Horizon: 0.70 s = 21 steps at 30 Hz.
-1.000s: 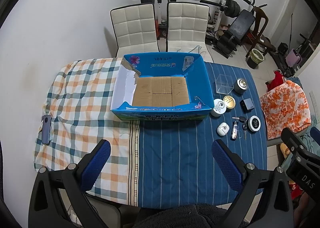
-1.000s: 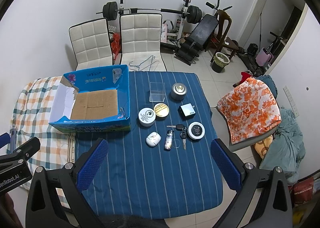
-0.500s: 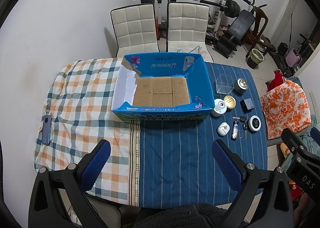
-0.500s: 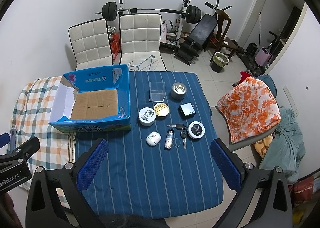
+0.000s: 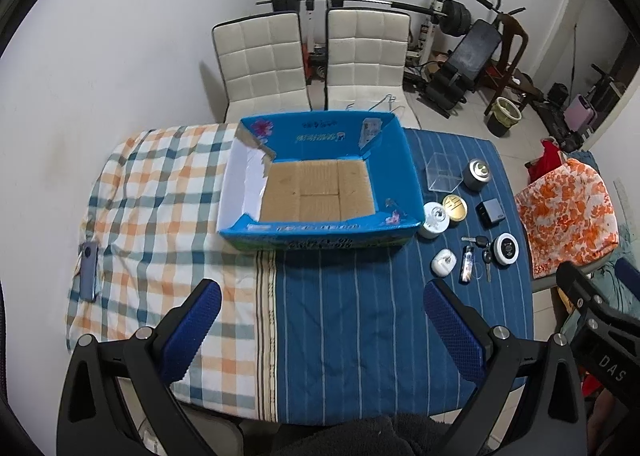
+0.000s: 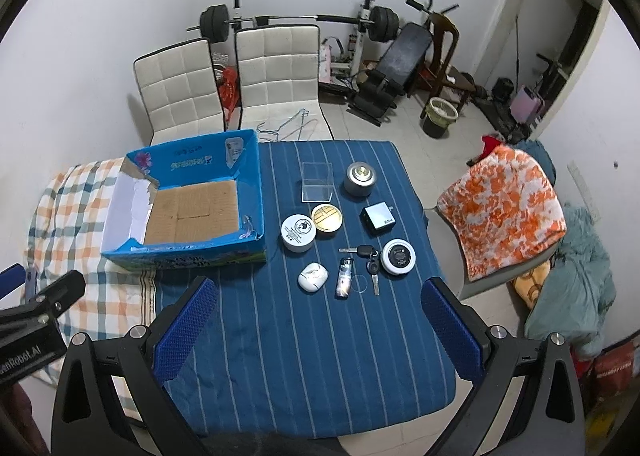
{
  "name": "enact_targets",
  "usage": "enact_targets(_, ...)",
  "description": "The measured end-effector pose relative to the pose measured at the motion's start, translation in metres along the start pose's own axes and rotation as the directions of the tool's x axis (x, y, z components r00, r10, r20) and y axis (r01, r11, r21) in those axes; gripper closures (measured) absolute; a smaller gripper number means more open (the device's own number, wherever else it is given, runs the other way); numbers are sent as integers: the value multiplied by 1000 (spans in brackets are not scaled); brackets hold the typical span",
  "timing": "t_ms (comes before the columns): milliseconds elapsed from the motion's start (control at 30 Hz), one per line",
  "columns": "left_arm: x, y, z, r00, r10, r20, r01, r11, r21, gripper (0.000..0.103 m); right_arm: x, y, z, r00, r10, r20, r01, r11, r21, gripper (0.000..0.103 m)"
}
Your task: Organize rigid objects
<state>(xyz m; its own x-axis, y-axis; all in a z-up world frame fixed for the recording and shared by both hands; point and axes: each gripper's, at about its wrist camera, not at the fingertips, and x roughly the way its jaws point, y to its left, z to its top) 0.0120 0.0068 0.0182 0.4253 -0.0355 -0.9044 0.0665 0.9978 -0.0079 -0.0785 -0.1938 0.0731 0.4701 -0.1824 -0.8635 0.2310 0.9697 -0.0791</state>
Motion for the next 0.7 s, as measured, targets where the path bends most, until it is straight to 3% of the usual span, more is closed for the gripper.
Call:
enact_targets(133,12,-14,32,996,-60,63,58,998,40,0,30,-27,17,1000,-16,-13,17,996,89,0)
enact_targets(300,58,-65,88,988,-124,89,116,989,88,0,110,-81,54,998,8,-70,6,983,185,0)
enact_targets(433,134,-123,135,983,-181,-35,184,978,95,0,203,-113,93,988,66,-136,-35,976,214,0)
enact_targets(567,208,-169,169,979,-147,-143,158,985,72,0,313,-132,136,973,70,-218,-29,983,184,1)
enact_targets(700,291,-200,189,952,-119,-282,128,992,13,0,399,-135,157,944,104,-312,-53,984,168,5)
